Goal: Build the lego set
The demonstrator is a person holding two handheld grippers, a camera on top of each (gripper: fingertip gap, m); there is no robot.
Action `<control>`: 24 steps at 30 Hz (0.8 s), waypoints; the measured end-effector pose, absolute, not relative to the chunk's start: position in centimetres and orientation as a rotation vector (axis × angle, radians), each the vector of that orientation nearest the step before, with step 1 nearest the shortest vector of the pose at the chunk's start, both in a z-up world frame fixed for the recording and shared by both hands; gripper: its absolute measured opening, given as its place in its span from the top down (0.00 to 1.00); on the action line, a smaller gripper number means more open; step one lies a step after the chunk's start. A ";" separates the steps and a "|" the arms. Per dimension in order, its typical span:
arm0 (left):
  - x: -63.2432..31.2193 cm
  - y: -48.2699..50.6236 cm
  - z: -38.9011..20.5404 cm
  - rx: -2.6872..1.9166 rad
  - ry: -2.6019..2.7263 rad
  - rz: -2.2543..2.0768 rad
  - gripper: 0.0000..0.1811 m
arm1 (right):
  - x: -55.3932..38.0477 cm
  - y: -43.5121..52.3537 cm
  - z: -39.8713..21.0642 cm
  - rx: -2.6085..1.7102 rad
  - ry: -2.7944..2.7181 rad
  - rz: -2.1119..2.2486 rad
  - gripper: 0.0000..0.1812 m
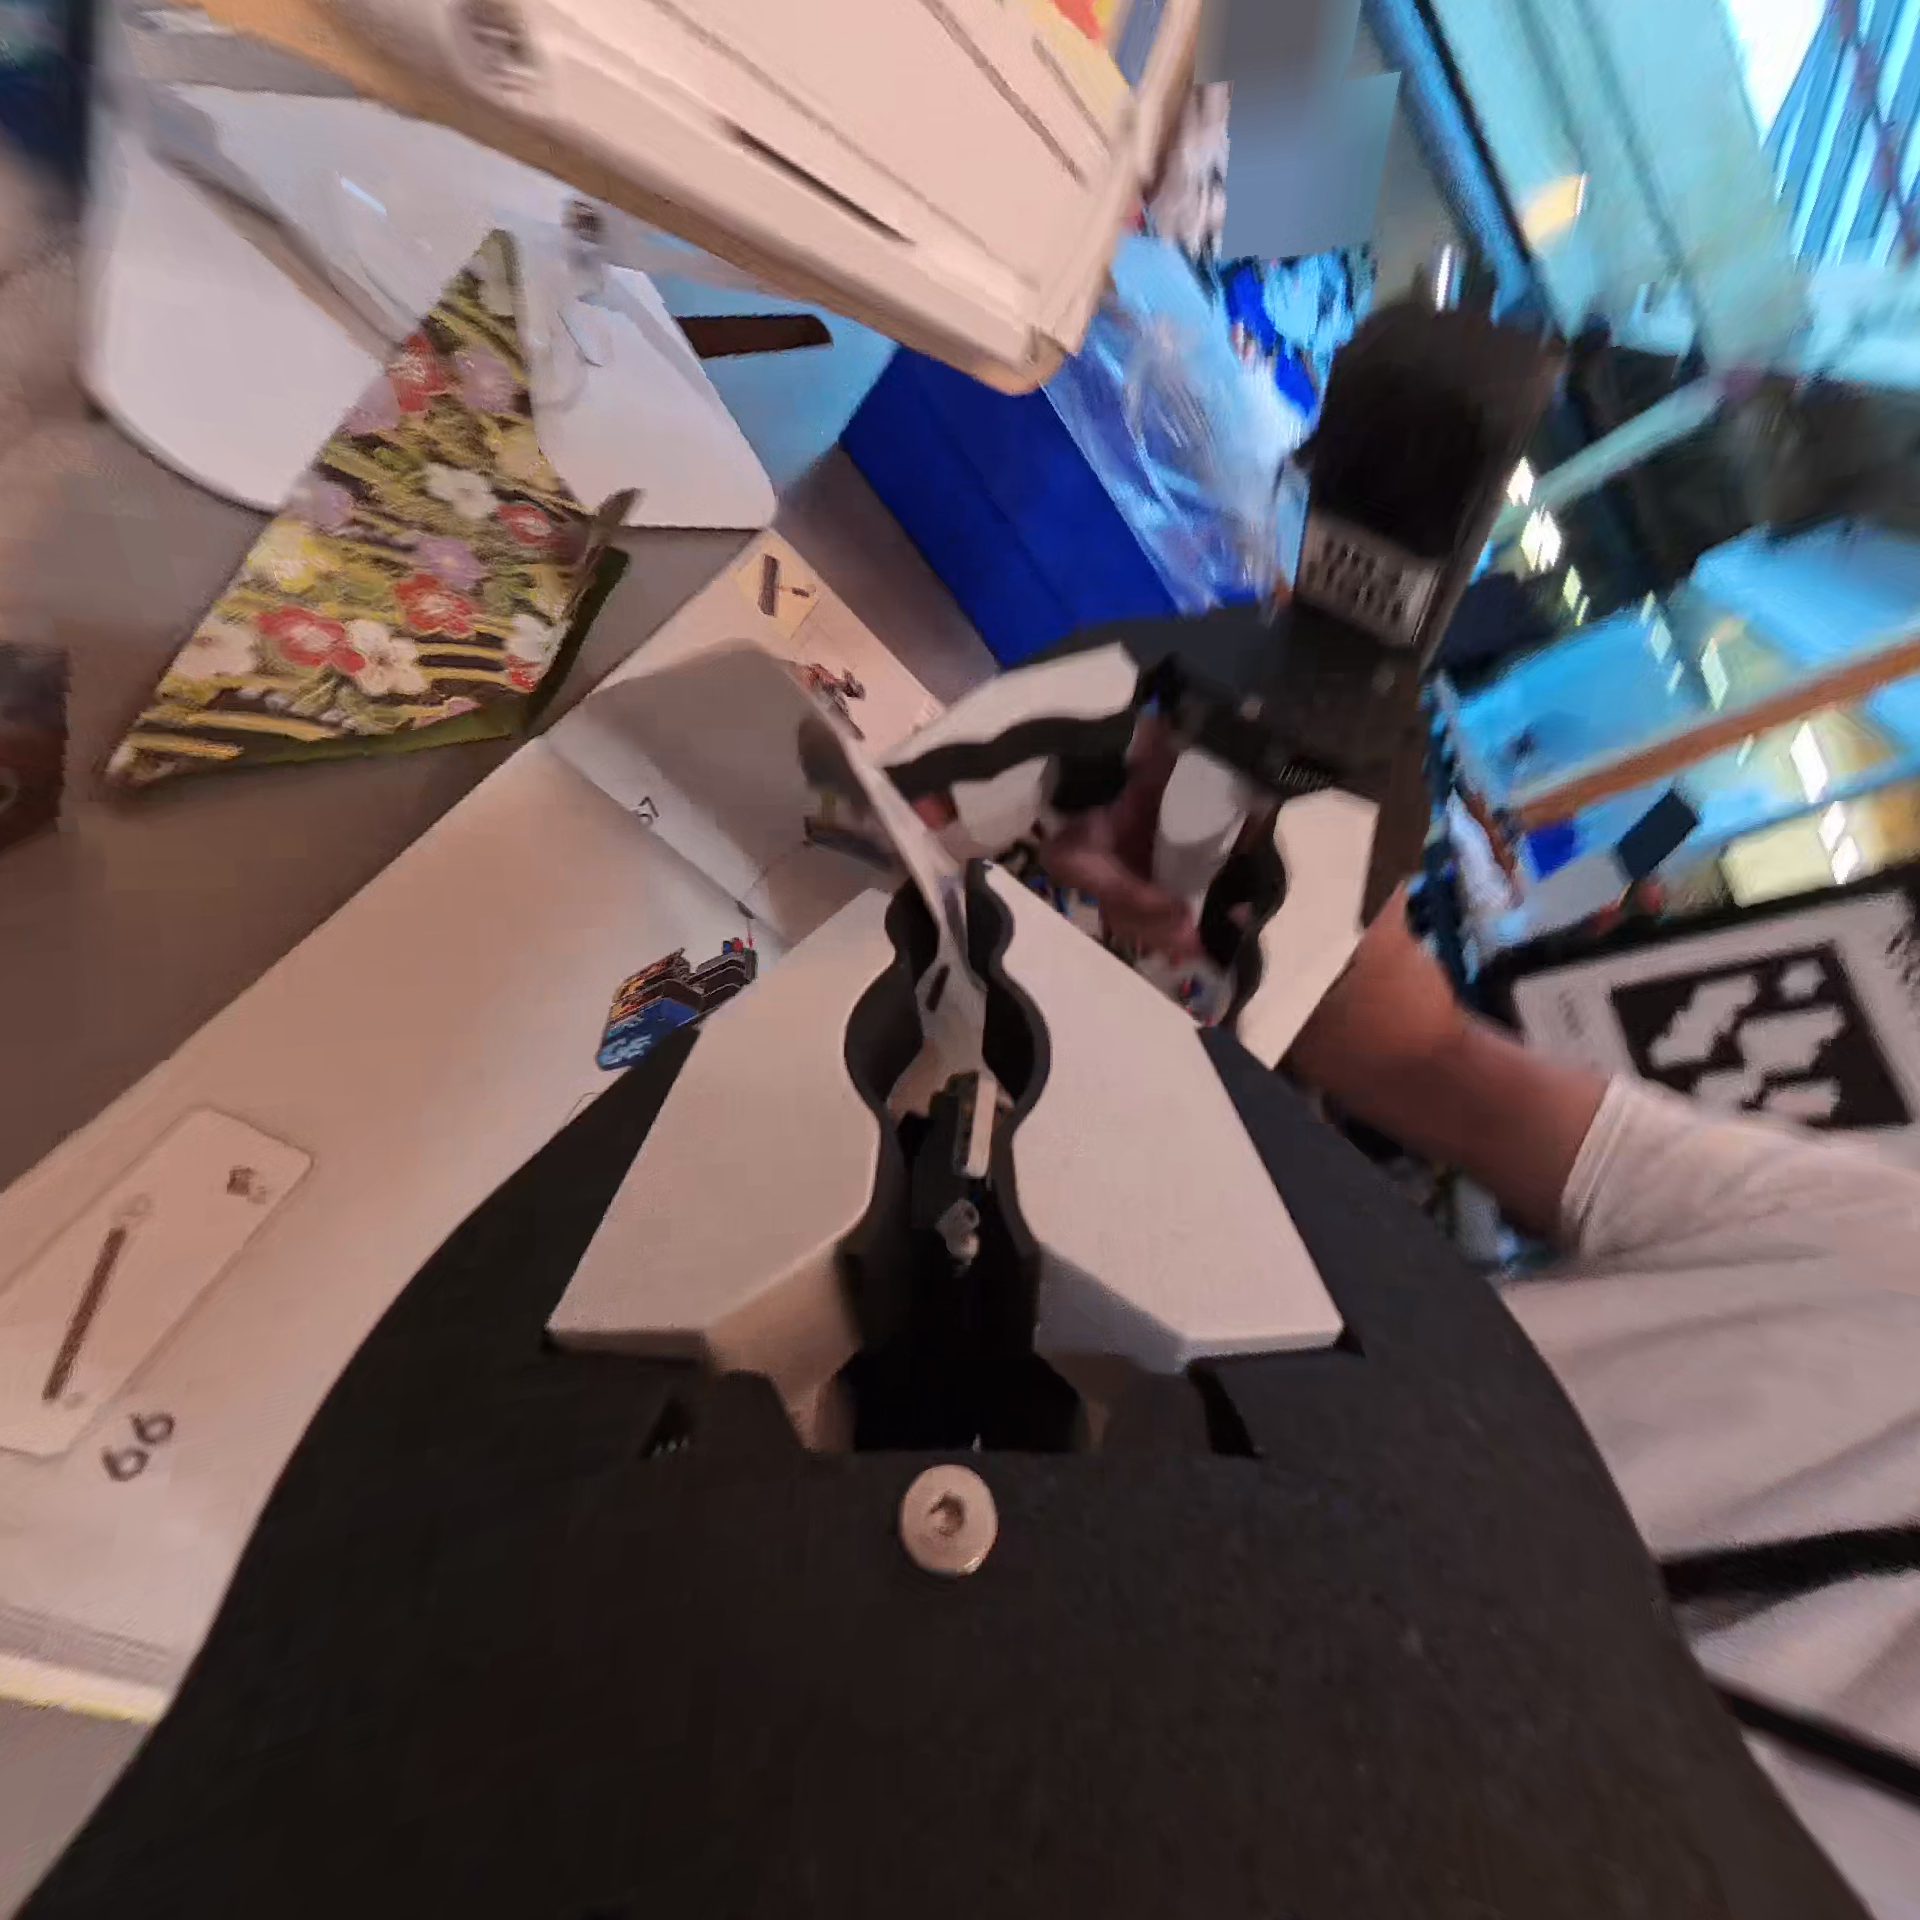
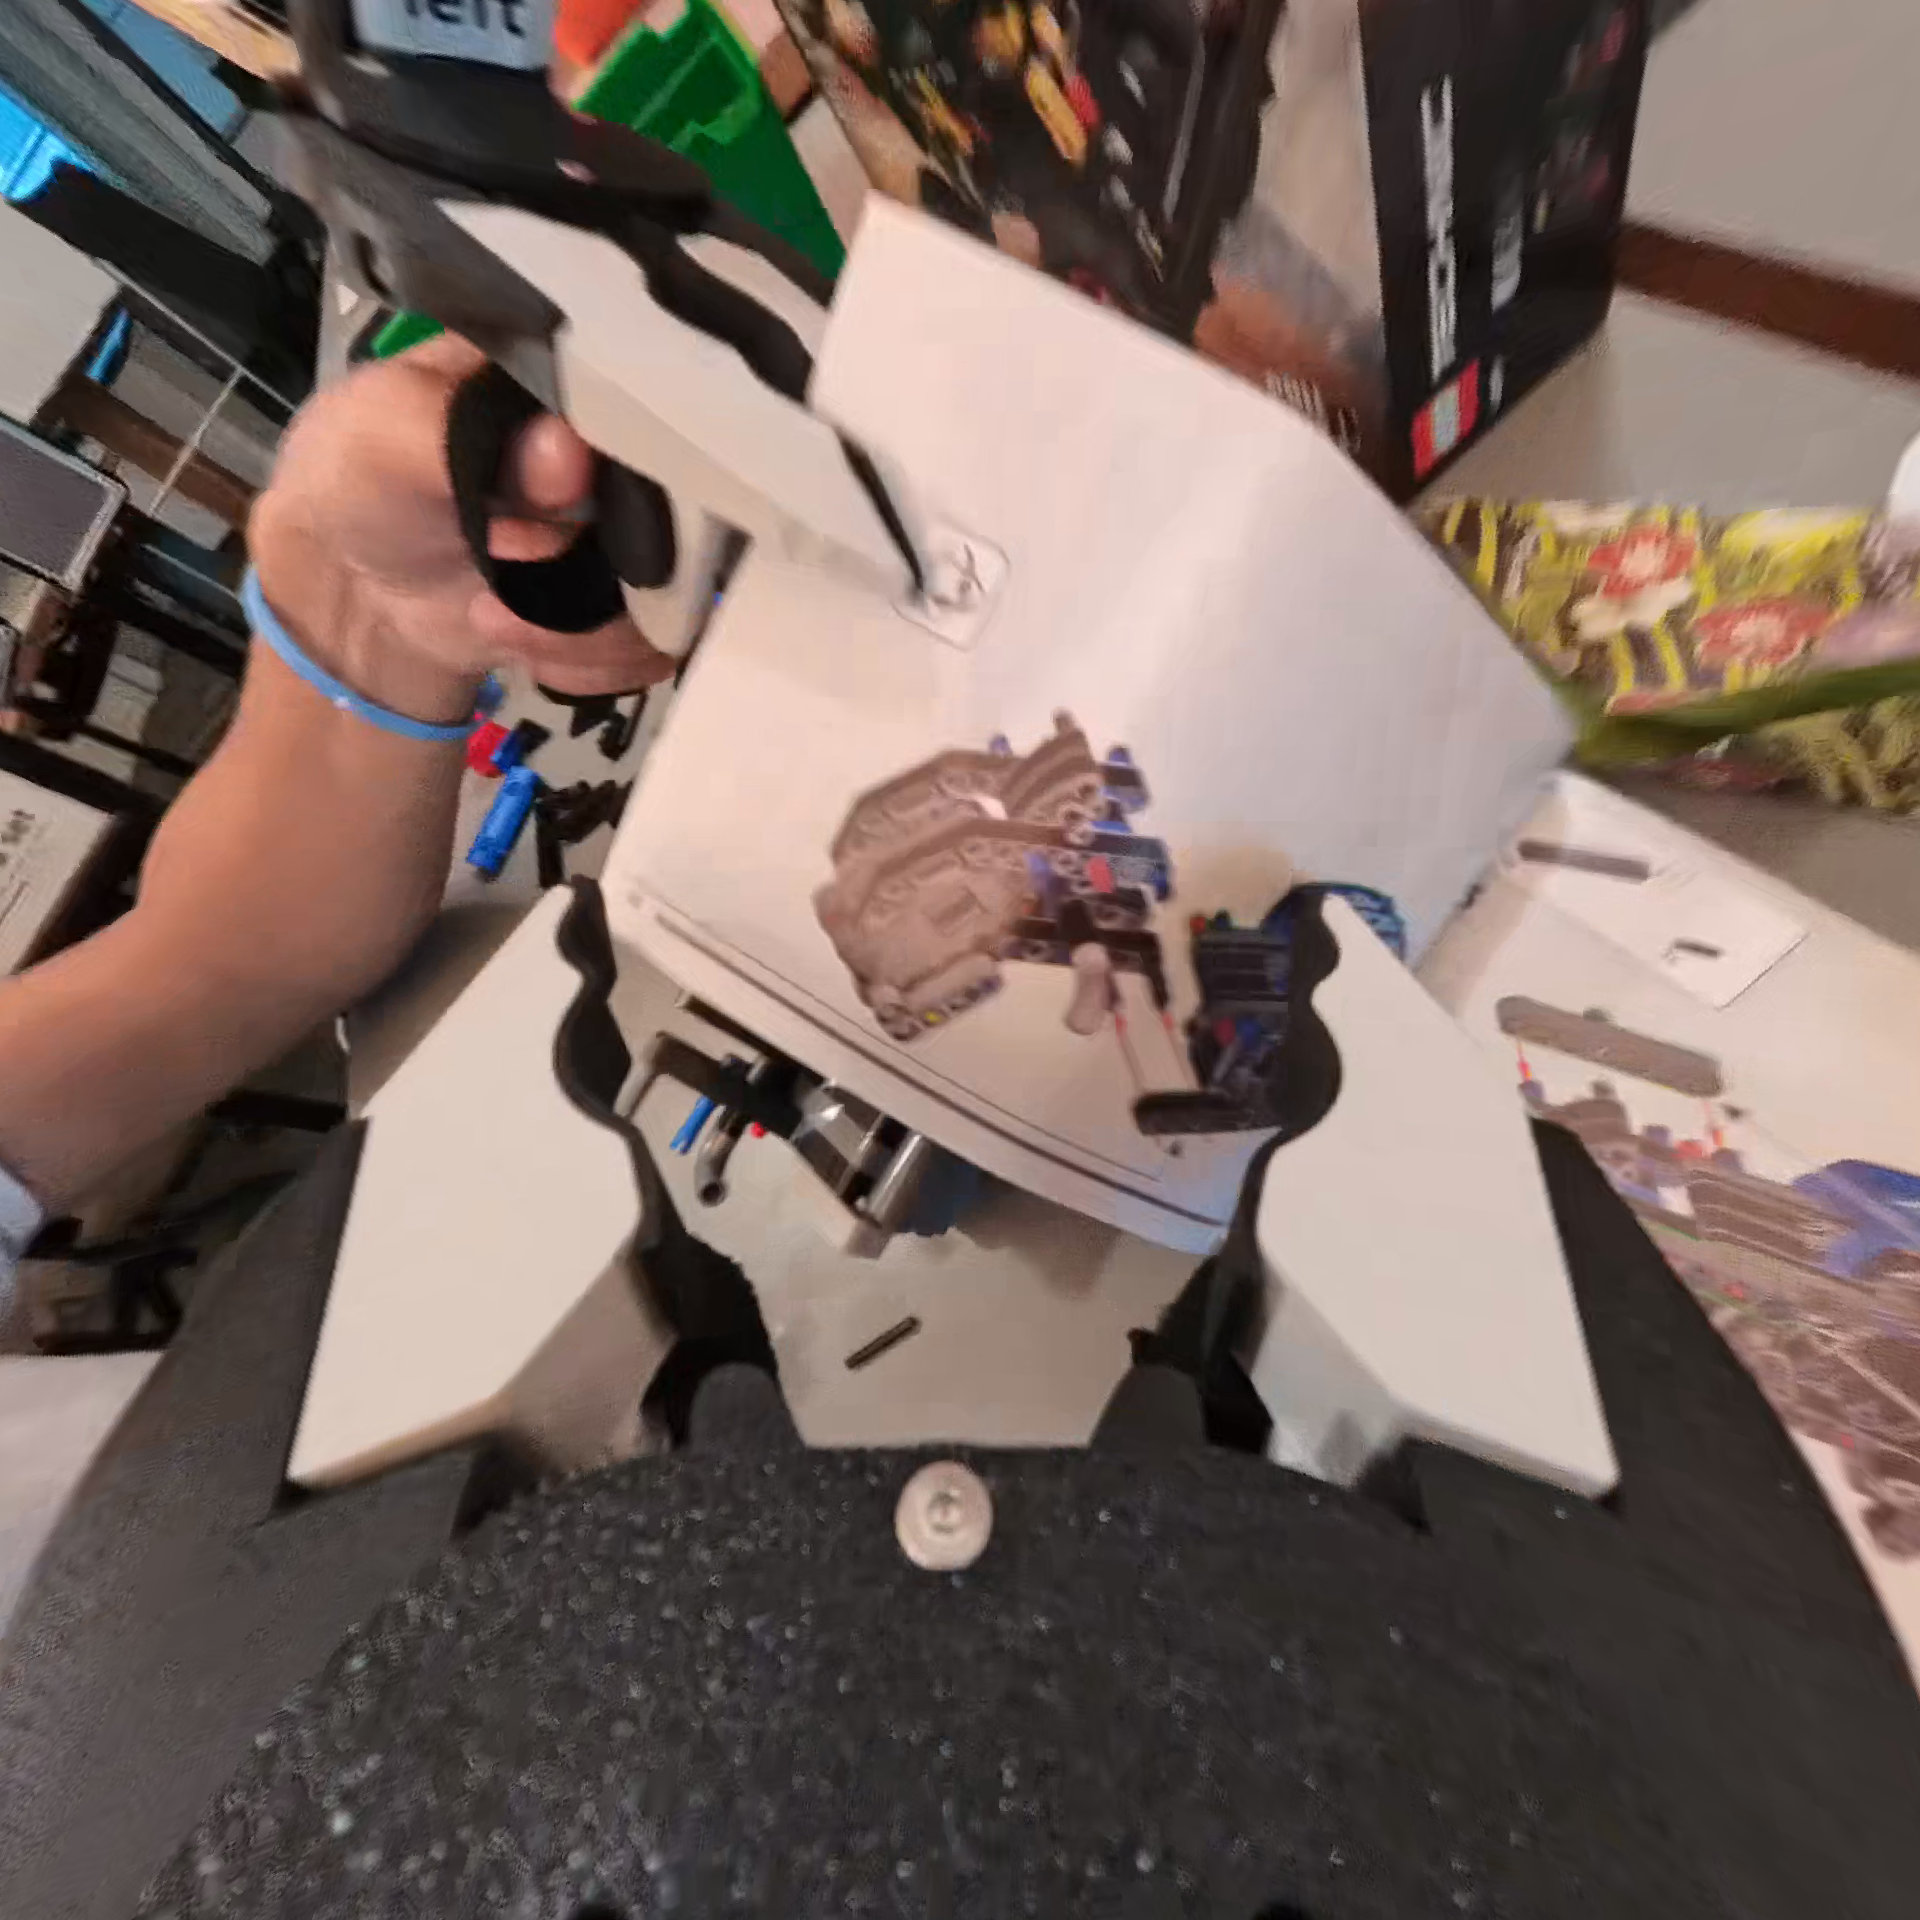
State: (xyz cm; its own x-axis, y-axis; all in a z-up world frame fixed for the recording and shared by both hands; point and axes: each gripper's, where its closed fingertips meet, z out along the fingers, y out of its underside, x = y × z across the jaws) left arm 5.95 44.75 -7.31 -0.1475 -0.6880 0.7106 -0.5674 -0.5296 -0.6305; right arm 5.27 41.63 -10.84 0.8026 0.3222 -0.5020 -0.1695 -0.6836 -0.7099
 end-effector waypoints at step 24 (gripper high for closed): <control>7.6 42.5 -6.6 -1.886 1.316 -2.155 0.94 | 8.7 43.7 -12.0 -2.105 0.056 0.700 0.58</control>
State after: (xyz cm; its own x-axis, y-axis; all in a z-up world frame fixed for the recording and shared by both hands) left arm 7.58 42.54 -6.61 -0.2838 -0.4926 0.8227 -0.5067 -0.6514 -0.5648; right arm 8.74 43.75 -12.03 0.8395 0.2129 -0.4999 -0.2900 -0.6024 -0.7436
